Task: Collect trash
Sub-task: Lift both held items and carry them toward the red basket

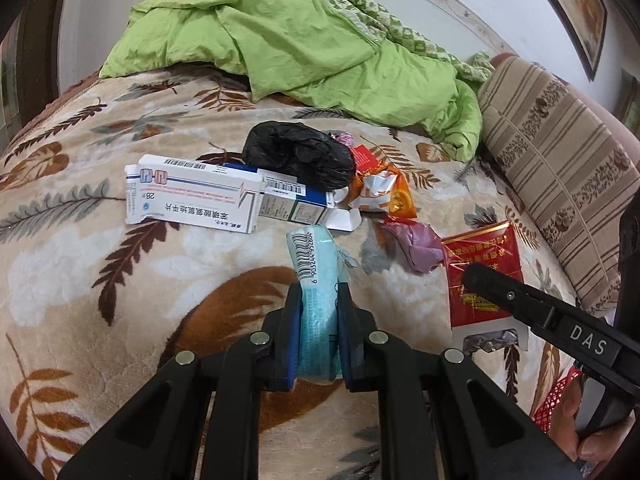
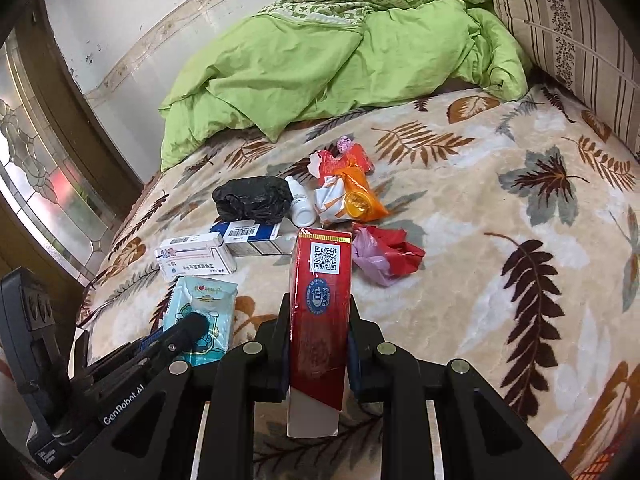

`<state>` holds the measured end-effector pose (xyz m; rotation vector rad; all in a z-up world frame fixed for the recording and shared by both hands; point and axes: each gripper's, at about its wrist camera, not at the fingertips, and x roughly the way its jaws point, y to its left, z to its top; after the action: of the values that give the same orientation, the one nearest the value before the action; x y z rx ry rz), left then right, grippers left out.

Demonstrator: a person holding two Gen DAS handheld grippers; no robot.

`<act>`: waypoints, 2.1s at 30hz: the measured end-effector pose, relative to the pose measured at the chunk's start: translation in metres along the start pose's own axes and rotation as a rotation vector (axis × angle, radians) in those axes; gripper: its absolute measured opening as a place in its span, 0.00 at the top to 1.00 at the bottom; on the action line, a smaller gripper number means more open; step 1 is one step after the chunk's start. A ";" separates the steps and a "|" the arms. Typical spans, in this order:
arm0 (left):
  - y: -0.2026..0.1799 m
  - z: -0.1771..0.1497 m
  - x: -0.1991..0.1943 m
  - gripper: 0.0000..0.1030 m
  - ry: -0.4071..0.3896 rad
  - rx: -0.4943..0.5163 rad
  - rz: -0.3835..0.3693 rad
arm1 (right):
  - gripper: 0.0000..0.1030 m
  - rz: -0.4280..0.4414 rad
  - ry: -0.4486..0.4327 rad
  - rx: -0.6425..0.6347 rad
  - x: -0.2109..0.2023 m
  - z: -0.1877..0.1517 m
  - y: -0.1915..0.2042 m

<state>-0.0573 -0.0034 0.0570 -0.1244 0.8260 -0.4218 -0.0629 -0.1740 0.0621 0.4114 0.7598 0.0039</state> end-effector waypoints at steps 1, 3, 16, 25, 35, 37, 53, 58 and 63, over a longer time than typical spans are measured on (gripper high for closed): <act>0.000 0.000 0.000 0.85 0.001 0.001 0.000 | 0.78 0.000 0.002 0.003 0.000 0.000 -0.001; -0.001 0.000 0.001 0.85 0.003 0.002 0.000 | 0.78 0.001 0.003 0.007 0.001 0.000 -0.002; -0.004 -0.001 0.003 0.85 0.004 0.011 0.006 | 0.78 0.007 0.004 -0.012 0.008 -0.001 0.003; -0.003 0.000 0.008 0.85 0.010 0.017 0.021 | 0.78 0.019 0.016 -0.012 0.016 -0.001 0.004; -0.005 0.001 0.007 0.85 -0.008 0.044 0.048 | 0.78 0.020 0.016 -0.011 0.017 0.000 0.003; -0.006 0.001 0.005 0.85 -0.020 0.056 0.061 | 0.78 0.018 0.013 -0.010 0.016 0.001 0.002; -0.033 -0.015 -0.029 0.85 -0.107 0.142 0.121 | 0.78 -0.005 -0.060 -0.023 -0.028 -0.015 -0.003; -0.052 -0.024 -0.039 0.85 -0.120 0.170 0.102 | 0.78 0.004 -0.060 -0.026 -0.053 -0.032 -0.009; -0.077 -0.036 -0.047 0.85 -0.119 0.214 0.084 | 0.78 0.004 -0.082 -0.013 -0.079 -0.040 -0.018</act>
<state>-0.1366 -0.0517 0.0854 0.0831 0.6622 -0.4166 -0.1501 -0.1878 0.0829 0.3982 0.6774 -0.0040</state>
